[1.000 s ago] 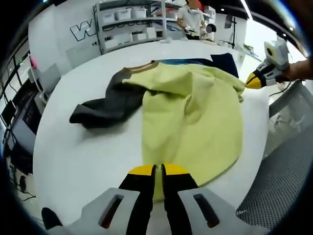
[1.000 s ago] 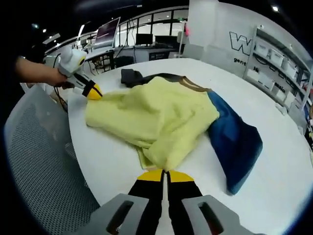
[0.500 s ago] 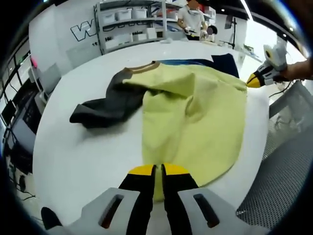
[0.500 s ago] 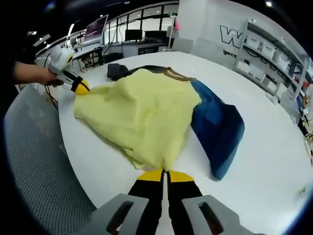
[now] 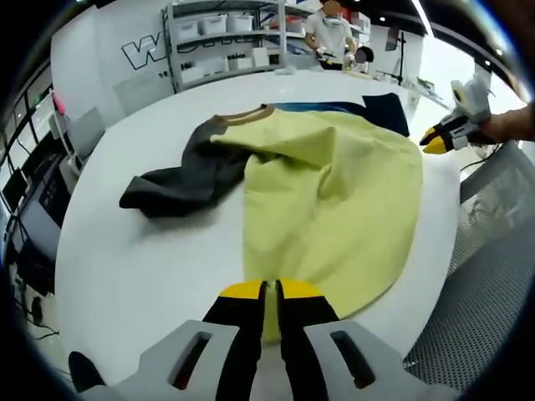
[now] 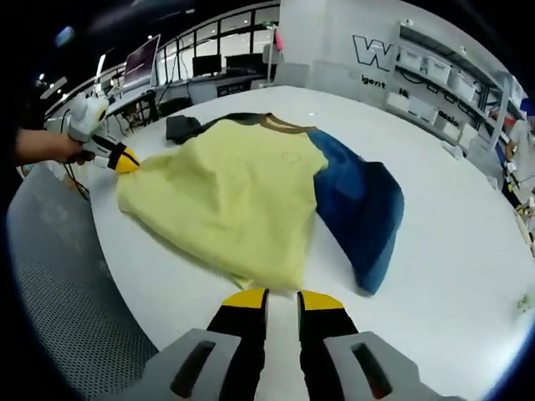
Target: Fold the garment on the visible template until the final outline fits inside the template.
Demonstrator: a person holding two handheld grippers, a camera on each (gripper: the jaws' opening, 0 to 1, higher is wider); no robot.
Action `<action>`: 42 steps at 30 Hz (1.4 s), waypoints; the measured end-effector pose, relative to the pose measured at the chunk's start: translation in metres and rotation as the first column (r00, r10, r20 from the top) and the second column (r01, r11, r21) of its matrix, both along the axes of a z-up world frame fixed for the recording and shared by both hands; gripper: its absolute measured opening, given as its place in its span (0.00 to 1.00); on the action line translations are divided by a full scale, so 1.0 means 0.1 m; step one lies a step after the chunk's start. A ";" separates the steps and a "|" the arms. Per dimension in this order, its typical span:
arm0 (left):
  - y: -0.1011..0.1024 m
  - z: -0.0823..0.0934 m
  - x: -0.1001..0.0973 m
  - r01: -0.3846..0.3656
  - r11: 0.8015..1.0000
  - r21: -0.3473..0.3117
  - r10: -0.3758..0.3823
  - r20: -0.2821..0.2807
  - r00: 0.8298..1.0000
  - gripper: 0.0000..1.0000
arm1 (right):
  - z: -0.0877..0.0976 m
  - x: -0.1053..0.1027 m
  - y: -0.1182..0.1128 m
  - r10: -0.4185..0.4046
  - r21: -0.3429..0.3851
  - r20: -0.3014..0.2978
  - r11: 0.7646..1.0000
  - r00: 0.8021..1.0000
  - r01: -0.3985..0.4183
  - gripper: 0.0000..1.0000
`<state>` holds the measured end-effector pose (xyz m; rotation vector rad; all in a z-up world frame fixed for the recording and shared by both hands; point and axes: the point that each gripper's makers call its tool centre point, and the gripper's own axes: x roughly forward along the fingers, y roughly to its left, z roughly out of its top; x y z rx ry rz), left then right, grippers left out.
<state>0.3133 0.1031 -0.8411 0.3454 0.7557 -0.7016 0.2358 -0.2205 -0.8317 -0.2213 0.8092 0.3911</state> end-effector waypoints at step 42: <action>0.00 0.01 -0.01 -0.015 1.000 -0.011 0.015 0.008 1.000 0.08 | -0.09 0.03 0.26 0.030 0.000 -0.106 1.000 0.994 -0.030 0.05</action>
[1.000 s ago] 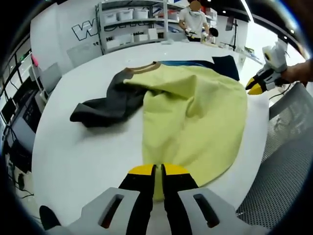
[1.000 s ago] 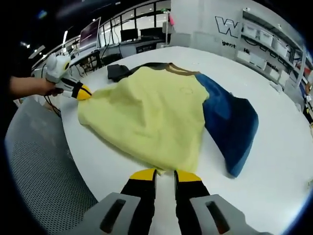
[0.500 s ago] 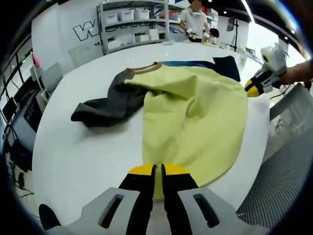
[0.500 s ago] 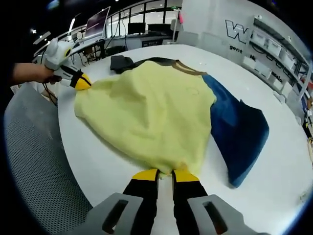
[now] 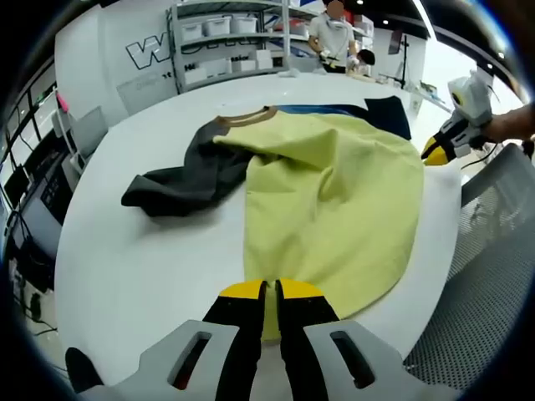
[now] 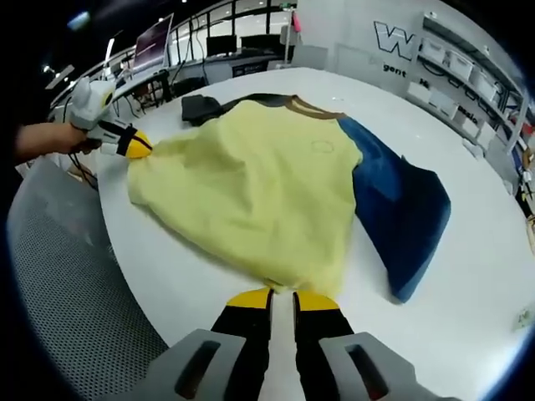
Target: Fold the garment on the visible template until the final outline fits inside the template.
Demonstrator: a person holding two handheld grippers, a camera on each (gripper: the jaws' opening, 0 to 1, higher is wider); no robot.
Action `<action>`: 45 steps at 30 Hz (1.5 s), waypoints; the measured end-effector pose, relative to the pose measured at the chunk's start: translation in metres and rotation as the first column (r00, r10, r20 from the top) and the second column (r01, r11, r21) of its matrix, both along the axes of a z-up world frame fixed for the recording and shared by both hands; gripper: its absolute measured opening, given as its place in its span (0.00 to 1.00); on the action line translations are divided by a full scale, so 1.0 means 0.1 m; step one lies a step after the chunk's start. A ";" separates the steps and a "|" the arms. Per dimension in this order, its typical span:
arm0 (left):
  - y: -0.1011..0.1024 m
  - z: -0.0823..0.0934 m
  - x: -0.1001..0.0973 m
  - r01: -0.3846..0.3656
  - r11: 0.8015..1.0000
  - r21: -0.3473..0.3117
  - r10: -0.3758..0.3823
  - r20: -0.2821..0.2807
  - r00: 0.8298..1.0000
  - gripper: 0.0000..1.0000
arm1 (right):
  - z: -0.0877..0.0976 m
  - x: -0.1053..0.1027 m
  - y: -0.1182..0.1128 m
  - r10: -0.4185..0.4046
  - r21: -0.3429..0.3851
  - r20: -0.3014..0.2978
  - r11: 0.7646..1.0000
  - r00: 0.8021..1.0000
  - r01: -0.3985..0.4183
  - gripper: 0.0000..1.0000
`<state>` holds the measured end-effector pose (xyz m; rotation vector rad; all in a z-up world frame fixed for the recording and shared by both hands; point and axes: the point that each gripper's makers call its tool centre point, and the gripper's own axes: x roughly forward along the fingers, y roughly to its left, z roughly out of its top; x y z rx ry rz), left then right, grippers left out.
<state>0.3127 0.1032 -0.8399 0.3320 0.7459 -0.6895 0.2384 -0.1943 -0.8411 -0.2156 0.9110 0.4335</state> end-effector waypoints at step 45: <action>-0.01 -0.01 0.00 0.001 1.000 -0.005 -0.001 -0.001 1.000 0.07 | 0.05 -0.35 -0.13 0.164 -0.036 -0.025 0.986 0.986 -0.165 0.00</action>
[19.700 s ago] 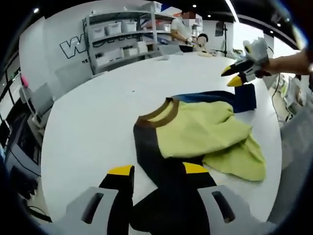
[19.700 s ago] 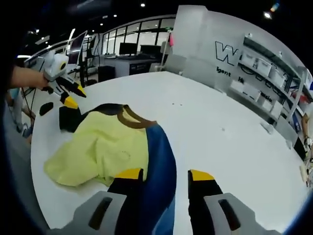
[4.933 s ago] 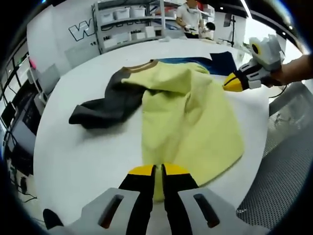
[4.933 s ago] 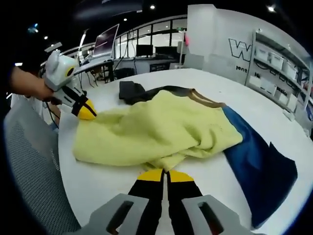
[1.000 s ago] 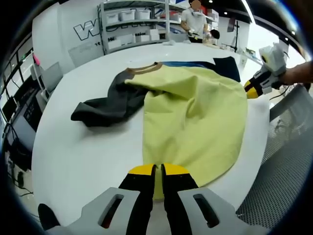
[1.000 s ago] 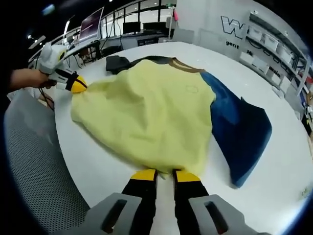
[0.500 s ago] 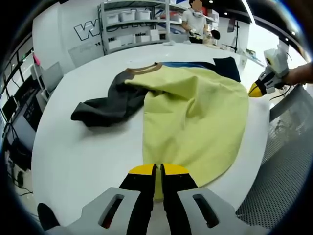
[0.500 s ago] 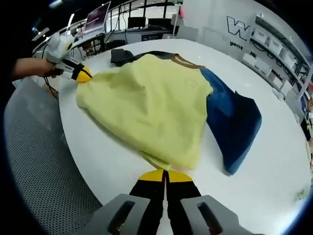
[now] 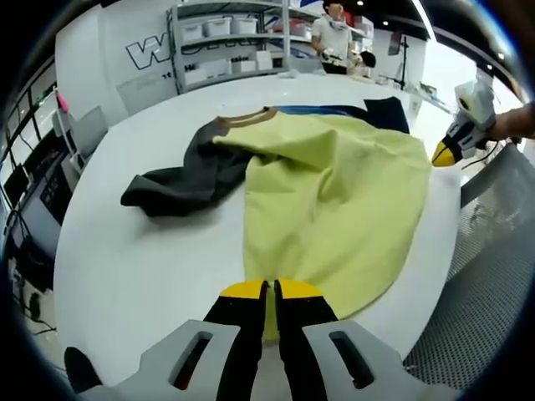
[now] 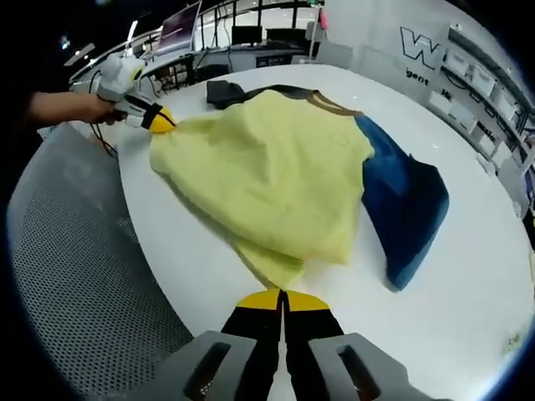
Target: Fold the garment on the visible template until the final outline fits inside the template.
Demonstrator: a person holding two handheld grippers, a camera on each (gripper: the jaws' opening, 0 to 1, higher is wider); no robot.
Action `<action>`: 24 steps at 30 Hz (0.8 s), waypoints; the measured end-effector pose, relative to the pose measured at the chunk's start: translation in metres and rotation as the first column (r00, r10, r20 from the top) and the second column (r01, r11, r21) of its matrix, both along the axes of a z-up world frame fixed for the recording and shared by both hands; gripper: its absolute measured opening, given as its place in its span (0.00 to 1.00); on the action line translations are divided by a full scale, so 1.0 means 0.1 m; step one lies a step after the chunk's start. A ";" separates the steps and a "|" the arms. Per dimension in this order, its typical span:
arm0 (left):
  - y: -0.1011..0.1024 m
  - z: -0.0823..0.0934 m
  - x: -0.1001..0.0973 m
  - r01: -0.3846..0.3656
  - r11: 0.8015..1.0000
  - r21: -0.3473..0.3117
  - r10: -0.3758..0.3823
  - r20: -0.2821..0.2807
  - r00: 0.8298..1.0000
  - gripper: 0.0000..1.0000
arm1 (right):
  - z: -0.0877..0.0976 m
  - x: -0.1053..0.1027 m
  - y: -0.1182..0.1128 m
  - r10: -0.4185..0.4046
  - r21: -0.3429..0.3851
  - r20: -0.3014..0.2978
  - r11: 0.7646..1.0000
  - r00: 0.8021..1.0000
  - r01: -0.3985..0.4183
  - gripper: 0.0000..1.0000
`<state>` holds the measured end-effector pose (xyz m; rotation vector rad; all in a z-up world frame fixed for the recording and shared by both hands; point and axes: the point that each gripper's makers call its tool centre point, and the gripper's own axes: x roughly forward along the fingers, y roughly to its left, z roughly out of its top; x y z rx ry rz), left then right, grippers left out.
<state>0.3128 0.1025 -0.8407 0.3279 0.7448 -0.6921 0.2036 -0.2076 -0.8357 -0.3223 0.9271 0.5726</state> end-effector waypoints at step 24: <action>0.03 0.10 -0.04 0.066 0.997 0.044 -0.066 -0.005 0.998 0.20 | 0.00 -0.43 -0.24 -0.004 0.063 -0.075 0.998 0.997 0.009 0.00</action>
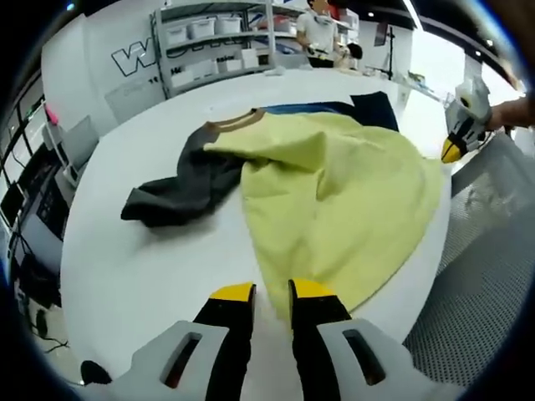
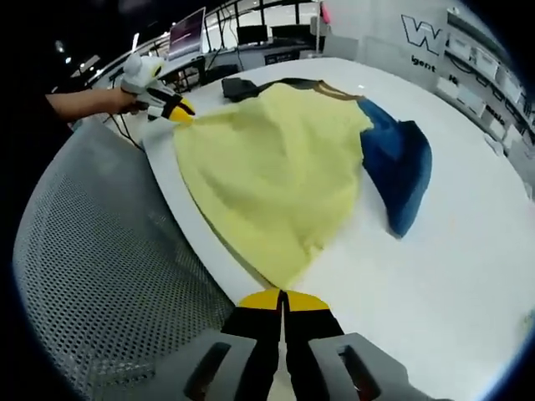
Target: Fold the garment on the visible template until the final outline fits inside the template.
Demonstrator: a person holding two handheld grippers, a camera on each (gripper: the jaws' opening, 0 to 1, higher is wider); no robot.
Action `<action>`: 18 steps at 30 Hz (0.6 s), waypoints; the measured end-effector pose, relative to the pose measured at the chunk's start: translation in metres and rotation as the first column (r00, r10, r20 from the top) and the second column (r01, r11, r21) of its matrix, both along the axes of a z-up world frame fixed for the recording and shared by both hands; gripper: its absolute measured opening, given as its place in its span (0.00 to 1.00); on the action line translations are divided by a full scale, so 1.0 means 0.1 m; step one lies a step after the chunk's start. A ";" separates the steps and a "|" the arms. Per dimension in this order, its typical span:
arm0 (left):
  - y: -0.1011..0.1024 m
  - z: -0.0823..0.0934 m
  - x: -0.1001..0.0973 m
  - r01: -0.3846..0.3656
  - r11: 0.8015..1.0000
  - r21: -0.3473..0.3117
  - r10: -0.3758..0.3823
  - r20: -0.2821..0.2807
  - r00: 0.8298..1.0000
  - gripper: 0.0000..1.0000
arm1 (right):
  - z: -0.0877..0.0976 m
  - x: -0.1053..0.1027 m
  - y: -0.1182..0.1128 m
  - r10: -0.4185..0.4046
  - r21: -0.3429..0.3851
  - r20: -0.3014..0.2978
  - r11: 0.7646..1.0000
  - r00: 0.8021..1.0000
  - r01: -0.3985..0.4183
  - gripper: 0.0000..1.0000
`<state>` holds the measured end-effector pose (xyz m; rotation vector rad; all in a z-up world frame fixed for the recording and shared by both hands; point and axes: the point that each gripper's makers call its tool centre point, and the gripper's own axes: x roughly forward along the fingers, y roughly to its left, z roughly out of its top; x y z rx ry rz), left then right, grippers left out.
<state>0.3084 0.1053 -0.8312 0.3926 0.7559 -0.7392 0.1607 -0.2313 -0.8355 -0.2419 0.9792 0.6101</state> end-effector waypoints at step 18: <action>0.01 -0.06 -0.14 -0.004 1.000 0.006 0.005 -0.075 0.997 0.25 | 0.32 0.36 0.03 -0.100 0.061 0.191 0.994 0.976 0.090 0.25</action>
